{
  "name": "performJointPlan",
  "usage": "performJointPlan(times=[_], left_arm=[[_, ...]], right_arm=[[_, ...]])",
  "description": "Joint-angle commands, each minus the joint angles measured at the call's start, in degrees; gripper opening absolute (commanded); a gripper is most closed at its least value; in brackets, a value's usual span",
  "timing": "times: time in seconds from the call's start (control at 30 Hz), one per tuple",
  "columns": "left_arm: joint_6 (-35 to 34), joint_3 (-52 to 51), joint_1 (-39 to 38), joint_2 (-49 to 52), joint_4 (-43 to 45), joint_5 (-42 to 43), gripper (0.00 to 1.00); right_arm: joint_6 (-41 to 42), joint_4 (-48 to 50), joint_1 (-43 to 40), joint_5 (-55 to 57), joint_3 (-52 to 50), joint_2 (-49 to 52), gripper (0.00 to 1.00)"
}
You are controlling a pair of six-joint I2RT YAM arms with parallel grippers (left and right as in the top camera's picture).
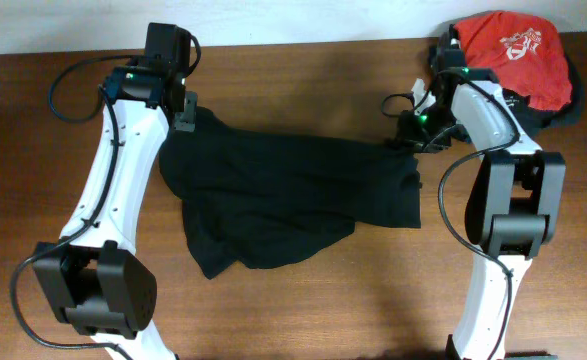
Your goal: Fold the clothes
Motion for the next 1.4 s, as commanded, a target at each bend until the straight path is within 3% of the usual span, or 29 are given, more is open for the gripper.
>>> performJointPlan(times=[0.0,0.3,0.47,0.67,0.93,1.13,1.2,1.33,1.37], left_arm=[[-0.74,-0.13,0.46,0.33,0.15,-0.83,0.0],[-0.72,-0.13,0.46,0.33,0.44,-0.85,0.01],[-0.72,-0.13,0.46,0.33,0.63,-0.83,0.01],[-0.72,-0.13,0.46,0.33,0.57,-0.83,0.0],[-0.72,-0.13,0.46,0.33,0.59,-0.83,0.01],[-0.72,-0.13,0.46,0.33,0.59,-0.83,0.01],[-0.72,-0.13,0.46,0.33,0.61,-0.85,0.01],[-0.72,-0.13,0.46,0.33,0.63,-0.85,0.01],[-0.72,-0.13,0.46,0.33,0.63,-0.83,0.01]], right_arm=[[-1.55,-0.46,0.0,2.4,0.79,-2.56,0.46],[-2.4,-0.9,-0.5,4.81,3.02,-2.58,0.64],[-2.25,-4.26,-0.48,3.98,4.74,-2.58,0.66],[-0.81,-6.38,-0.31,3.74,3.06,-2.51,0.57],[-0.66,-5.14,-0.31,3.04,-0.35,-2.45,0.54],[-0.63,-4.44,0.07,2.23,-0.35,-2.45,0.36],[-0.63,-4.39,0.13,2.21,-0.35,-2.45,0.24],[-0.63,-4.37,0.11,2.21,-0.35,-2.45,0.18],[-0.63,-4.24,0.13,2.21,-0.35,-2.45,0.13]])
